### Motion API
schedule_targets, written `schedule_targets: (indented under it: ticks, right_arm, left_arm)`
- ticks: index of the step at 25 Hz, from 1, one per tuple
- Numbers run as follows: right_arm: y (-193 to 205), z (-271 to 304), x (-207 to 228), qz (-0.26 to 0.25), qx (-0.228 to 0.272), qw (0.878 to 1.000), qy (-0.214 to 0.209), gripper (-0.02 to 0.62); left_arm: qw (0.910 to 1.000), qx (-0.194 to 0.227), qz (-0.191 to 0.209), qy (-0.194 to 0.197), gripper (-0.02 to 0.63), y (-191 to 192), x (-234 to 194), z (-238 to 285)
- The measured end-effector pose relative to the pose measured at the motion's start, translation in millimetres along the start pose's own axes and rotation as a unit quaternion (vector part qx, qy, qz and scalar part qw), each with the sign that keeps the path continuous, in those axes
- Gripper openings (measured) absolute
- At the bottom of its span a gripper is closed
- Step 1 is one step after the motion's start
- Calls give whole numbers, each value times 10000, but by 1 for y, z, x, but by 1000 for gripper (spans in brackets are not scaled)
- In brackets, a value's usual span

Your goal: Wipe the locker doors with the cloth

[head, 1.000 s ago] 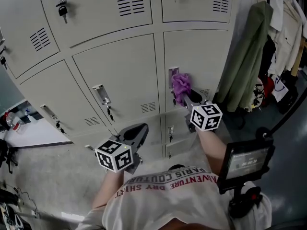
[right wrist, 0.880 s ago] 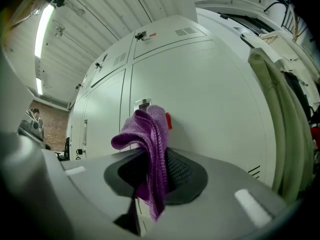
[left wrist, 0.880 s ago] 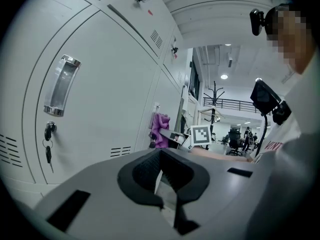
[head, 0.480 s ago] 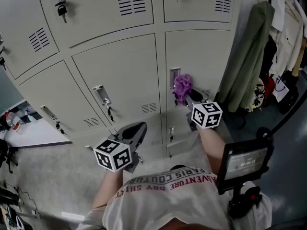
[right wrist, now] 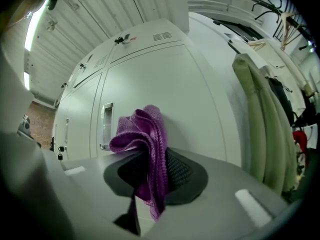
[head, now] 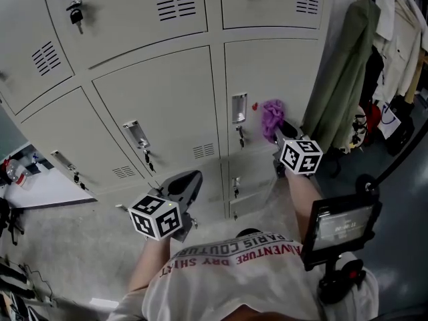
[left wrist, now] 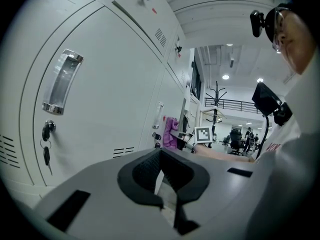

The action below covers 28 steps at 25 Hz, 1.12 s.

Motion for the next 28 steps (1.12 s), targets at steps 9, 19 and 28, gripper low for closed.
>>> schedule_targets:
  ticks: [9,19,28]
  right_arm:
    - [-20,-19,73,177,135,9963,833,78]
    - [-16,-29,112,316,239,9911,1274,77]
    - [-27,-40,33,136,399,9981,448,77]
  left_arm:
    - [9999,-83,-3,77,0,2,3,10]
    - [9998,-183,-103,-23,0,9,-7,11]
    - [9997,-65,-206,-95,0,9,-10,7]
Point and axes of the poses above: the fingertips, and each gripper's own axes: z forward along the fingers, x to its right, y out of its underside, the point moved 5 cm from there along -z, backward along the fingers, and after that the axes turned 8 degrees about z, right-handed, at the moved point
